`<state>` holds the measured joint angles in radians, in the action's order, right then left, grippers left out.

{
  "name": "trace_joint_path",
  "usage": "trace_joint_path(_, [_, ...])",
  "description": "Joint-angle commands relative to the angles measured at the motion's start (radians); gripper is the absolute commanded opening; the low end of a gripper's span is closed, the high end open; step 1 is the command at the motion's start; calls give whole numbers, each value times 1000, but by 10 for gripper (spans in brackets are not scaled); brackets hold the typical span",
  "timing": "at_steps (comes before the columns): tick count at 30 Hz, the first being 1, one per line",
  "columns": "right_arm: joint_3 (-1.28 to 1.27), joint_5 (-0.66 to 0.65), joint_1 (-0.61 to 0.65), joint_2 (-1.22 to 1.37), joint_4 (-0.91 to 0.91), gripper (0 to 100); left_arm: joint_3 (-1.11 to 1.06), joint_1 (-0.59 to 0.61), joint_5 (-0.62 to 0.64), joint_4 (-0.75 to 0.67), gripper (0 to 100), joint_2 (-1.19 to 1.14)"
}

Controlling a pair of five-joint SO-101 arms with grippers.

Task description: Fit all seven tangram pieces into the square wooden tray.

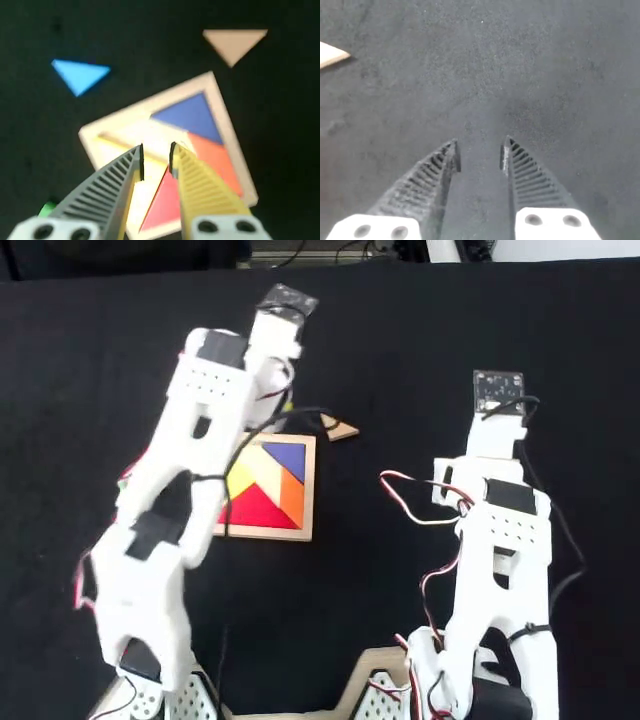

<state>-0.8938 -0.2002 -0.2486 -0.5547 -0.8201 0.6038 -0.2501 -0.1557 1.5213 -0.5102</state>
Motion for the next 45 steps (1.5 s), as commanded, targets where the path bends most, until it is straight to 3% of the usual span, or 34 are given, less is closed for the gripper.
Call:
trace_joint_path(1, [-10,-51,3,-31,66,145,219,-50,28,9,116,-114])
trace_joint_path(6, [-27,23,-77,-31,150,145,401,-71,91,17,116,-253])
trace_joint_path(11, [15,34,-81,-31,74,145,533,-102,94,252,115,-276])
trace_joint_path(15, [133,15,-23,-31,-106,145,464,101,118,245,115,-121])
trace_joint_path(18, [228,-17,98,-30,-227,145,285,174,97,244,115,40])
trace_joint_path(25, [479,-29,310,44,-416,145,-338,219,-18,216,115,568])
trace_joint_path(30, [710,-126,402,285,-548,145,-685,361,-20,35,116,853])
trace_joint_path(38, [989,-345,420,579,-565,148,-1092,532,132,-233,116,901])
trace_joint_path(42, [1109,-370,460,723,-606,152,-1270,633,169,-428,120,902])
trace_joint_path(45, [1205,-368,500,829,-677,243,-1363,668,209,-485,153,908])
